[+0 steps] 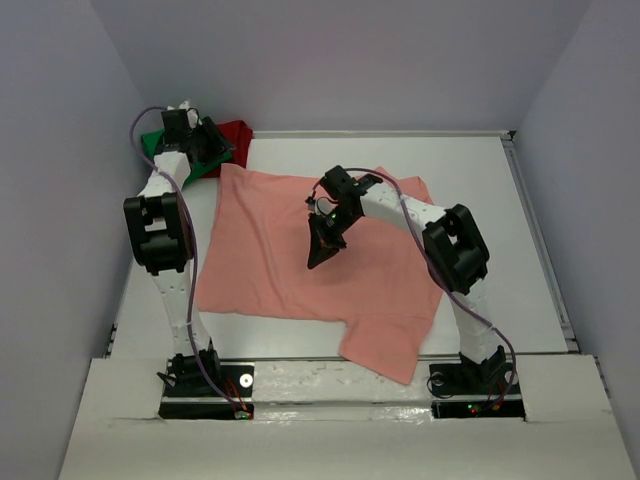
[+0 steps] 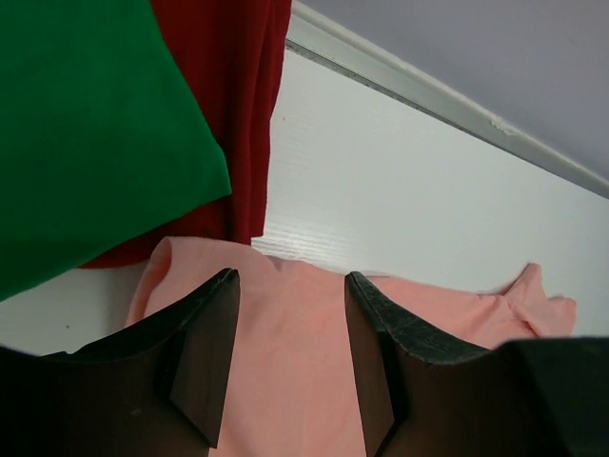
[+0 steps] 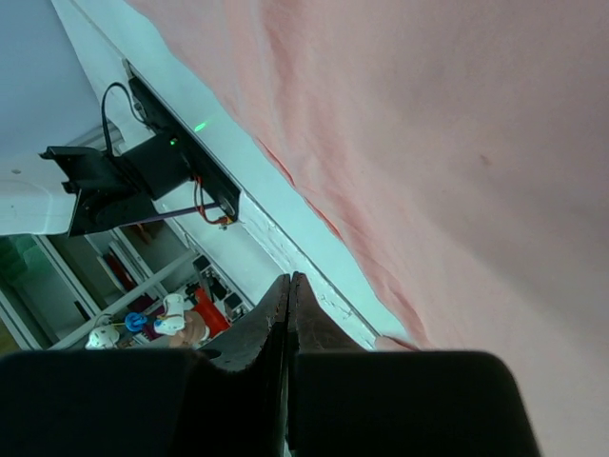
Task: Fold and stack the t-shirts
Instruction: Grap the side of the flattened tshirt furthest away from the robot with both arms
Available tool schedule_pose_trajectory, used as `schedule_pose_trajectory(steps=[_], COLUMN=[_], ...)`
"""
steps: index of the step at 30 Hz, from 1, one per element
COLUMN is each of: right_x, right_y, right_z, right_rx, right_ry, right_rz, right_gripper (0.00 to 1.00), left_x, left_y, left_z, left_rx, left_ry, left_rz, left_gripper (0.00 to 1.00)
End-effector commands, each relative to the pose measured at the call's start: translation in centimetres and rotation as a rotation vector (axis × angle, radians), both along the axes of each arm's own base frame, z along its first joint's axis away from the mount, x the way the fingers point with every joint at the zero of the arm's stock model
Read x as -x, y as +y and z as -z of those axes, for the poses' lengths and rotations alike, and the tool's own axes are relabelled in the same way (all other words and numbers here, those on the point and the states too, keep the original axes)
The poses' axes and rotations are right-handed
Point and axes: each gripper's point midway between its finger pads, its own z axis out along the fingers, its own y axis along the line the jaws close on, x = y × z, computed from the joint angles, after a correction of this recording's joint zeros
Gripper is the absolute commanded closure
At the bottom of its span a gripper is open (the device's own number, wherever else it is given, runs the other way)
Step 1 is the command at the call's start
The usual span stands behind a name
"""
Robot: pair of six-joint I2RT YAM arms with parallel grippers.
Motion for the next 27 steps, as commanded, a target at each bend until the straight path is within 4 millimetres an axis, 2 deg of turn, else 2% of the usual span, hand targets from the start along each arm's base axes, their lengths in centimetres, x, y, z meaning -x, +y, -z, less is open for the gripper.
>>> schedule_pose_trajectory(steps=[1, 2, 4, 8, 15, 18, 20, 27], right_x=[0.0, 0.1, 0.3, 0.0, 0.0, 0.0, 0.0, 0.3], right_y=[0.3, 0.2, 0.1, -0.3, -0.1, -0.1, -0.1, -0.4], right_z=[-3.0, -3.1, -3.0, -2.8, -2.7, -2.6, -2.6, -2.6], right_rx=[-0.066, -0.066, -0.061, -0.057, -0.064, -0.066, -0.064, -0.06], right_ry=[-0.061, -0.061, -0.058, -0.059, -0.05, -0.049, -0.048, -0.051], right_rz=[-0.003, -0.004, -0.005, 0.003, 0.003, 0.004, 0.006, 0.007], right_gripper=[1.0, 1.0, 1.0, 1.0, 1.0, 1.0, 1.0, 1.0], left_x=[-1.6, -2.1, -2.2, -2.1, -0.6, -0.4, -0.5, -1.2], left_y=[-0.1, -0.1, 0.4, 1.2, 3.2, 3.2, 3.0, 2.5], left_z=[-0.9, -1.5, -0.7, -1.0, -0.6, 0.2, 1.6, 3.0], left_rx=[-0.108, -0.114, -0.131, -0.169, -0.256, -0.253, -0.241, -0.207], left_ry=[-0.031, -0.044, -0.012, -0.003, 0.063, 0.087, 0.115, 0.125], left_rz=[0.016, 0.014, -0.009, -0.042, -0.129, -0.122, -0.119, -0.1], left_gripper=[0.43, 0.43, 0.43, 0.43, 0.43, 0.43, 0.43, 0.43])
